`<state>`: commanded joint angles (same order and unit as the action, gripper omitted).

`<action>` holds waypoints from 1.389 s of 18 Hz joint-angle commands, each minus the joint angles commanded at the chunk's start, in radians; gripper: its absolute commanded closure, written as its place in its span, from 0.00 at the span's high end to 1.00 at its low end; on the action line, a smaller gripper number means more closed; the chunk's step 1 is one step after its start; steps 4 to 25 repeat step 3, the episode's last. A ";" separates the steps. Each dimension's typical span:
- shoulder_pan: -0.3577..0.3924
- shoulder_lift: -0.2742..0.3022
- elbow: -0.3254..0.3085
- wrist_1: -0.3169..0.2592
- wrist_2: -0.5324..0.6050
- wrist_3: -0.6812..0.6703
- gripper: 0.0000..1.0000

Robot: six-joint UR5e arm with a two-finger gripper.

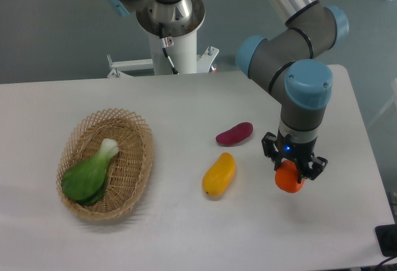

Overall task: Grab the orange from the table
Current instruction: 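Lift the held orange up and carry it back toward the start position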

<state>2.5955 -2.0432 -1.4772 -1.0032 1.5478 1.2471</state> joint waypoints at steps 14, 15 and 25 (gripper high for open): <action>0.000 0.000 -0.003 0.003 0.002 0.000 0.56; 0.000 0.000 -0.003 0.003 0.002 0.000 0.56; 0.000 0.000 -0.003 0.003 0.002 0.000 0.56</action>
